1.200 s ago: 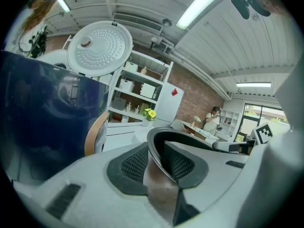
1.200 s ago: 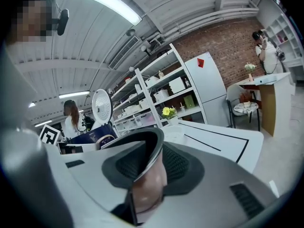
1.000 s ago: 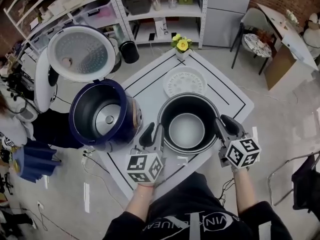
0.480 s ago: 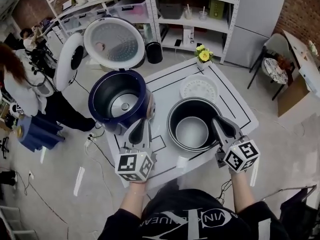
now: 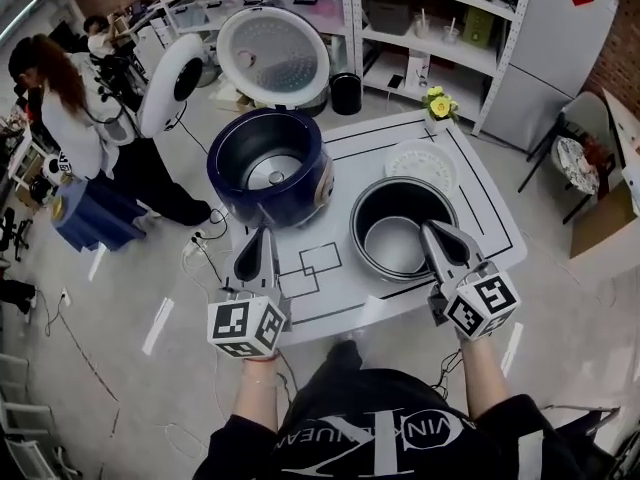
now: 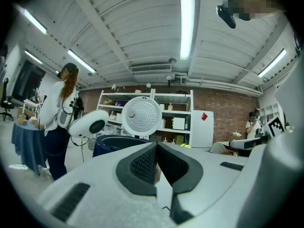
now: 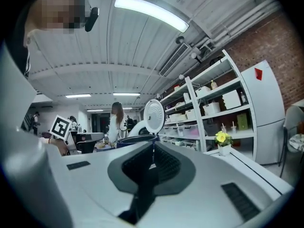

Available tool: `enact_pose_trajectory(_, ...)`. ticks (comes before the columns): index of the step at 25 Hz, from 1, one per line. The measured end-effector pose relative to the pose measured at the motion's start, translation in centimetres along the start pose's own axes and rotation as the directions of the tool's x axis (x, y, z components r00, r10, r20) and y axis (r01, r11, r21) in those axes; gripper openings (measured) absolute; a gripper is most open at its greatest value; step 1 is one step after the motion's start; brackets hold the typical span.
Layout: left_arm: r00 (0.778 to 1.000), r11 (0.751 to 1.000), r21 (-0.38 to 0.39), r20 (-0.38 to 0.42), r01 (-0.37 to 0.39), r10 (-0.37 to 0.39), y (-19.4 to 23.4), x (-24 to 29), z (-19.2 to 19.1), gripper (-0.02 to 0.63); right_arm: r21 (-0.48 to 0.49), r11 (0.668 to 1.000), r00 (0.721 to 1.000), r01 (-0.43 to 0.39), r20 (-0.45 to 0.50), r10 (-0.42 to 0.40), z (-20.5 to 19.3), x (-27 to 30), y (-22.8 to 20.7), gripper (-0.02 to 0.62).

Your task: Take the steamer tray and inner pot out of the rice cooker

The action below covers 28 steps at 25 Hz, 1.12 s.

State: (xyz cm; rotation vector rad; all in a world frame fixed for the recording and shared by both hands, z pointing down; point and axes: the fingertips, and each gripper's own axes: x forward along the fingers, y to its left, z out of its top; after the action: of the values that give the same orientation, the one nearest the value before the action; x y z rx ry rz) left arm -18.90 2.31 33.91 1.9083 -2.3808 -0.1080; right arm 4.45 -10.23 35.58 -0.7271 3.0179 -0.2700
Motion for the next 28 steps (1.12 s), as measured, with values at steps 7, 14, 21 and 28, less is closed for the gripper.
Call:
enact_pose_trajectory(7, 0.996, 0.996, -0.012, 0.005, -0.086, 0.086, 0.7, -5.2, 0.0, 0.009, 0.002, 0.996, 0.996, -0.084, 0.0, 0.084, -0.1, -0.9, 2.9, -0.002)
enact_pose_trajectory(14, 0.99, 0.99, 0.003, 0.008, -0.144, 0.144, 1.0, -9.1, -0.3, 0.009, 0.002, 0.991, 0.991, -0.131, 0.019, 0.131, -0.4, -2.5, 5.2, -0.002)
enact_pose_trajectory(21, 0.986, 0.986, 0.001, 0.004, -0.165, 0.165, 0.6, -12.0, -0.6, 0.009, -0.005, 0.987, 0.986, -0.163, 0.026, 0.163, -0.3, -3.6, 7.3, -0.002)
enact_pose_trajectory(28, 0.984, 0.984, -0.002, 0.017, -0.179, 0.179, 0.6, -14.2, -0.7, 0.009, -0.009, 0.984, 0.983, -0.178, 0.033, 0.178, -0.5, -4.5, 8.7, -0.002)
